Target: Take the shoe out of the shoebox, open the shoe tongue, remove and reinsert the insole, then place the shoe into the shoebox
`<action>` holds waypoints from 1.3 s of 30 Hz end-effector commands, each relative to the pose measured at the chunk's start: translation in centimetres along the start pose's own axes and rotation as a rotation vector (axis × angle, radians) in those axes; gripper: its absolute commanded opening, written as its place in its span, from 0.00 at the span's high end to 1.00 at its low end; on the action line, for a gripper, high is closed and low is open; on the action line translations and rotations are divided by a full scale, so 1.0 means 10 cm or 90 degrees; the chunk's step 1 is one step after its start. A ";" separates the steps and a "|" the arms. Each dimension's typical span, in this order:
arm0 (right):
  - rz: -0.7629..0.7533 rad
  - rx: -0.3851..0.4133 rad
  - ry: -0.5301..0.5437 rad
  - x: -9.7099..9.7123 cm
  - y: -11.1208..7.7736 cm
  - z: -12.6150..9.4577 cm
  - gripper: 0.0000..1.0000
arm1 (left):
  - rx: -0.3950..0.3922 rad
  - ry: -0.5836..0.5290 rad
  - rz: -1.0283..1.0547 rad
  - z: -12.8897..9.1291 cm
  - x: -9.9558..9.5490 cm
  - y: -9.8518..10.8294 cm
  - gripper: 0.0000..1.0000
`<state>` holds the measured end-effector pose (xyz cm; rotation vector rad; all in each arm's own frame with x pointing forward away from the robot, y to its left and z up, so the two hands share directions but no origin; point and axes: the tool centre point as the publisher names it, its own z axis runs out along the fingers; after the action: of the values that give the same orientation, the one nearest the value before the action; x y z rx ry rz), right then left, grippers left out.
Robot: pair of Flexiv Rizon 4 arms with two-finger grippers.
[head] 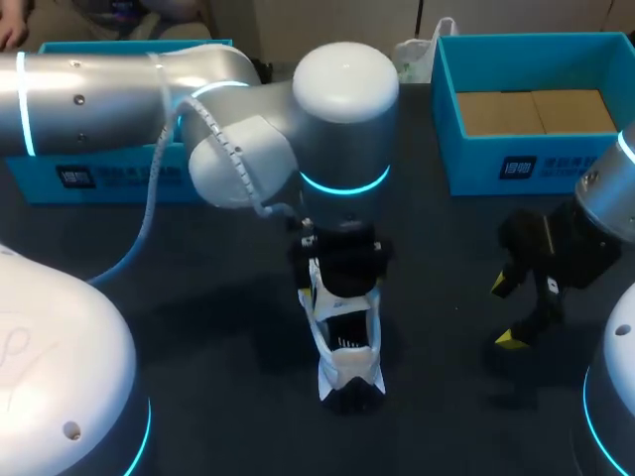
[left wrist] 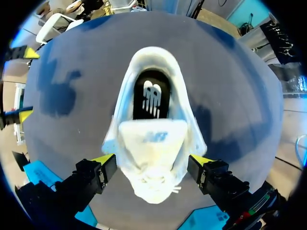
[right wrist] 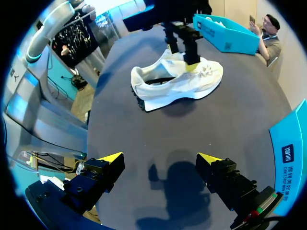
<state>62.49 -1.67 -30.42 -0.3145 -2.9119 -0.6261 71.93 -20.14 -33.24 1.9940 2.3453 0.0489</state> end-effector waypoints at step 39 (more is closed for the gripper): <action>0.000 0.000 -0.002 0.02 -0.01 0.00 0.00 | 0.102 -0.022 0.064 -0.27 0.11 -0.04 0.62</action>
<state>62.49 -1.67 -30.42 -0.3145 -2.9119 -0.6261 71.80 -18.37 -29.15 2.1609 2.2984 -0.1773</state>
